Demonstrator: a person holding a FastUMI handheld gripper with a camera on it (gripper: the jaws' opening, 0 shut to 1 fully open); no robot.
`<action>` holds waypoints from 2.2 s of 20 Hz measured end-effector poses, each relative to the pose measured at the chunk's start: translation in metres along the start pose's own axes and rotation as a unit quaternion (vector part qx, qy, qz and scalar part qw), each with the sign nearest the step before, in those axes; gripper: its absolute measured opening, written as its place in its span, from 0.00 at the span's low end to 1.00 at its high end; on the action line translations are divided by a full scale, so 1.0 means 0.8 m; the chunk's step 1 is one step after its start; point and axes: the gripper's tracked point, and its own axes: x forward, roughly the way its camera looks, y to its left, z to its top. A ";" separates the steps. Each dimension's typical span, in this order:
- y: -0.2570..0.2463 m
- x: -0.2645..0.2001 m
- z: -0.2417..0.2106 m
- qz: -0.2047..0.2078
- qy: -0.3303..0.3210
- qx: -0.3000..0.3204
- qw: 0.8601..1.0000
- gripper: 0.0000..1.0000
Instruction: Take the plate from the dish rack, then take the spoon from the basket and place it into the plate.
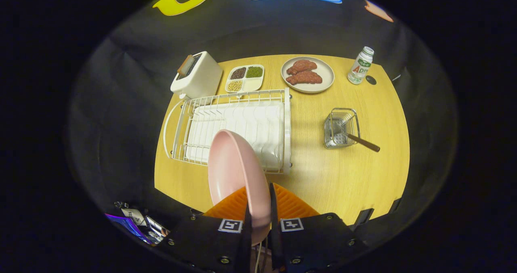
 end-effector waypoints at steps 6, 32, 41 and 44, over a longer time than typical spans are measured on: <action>-0.015 0.040 -0.078 0.044 0.008 0.022 0.999 0.20; -0.103 0.155 -0.115 0.063 -0.056 0.032 0.996 0.31; -0.146 0.105 -0.056 0.010 -0.268 0.009 0.963 0.31; -0.173 0.068 -0.015 -0.028 -0.399 -0.022 0.916 0.31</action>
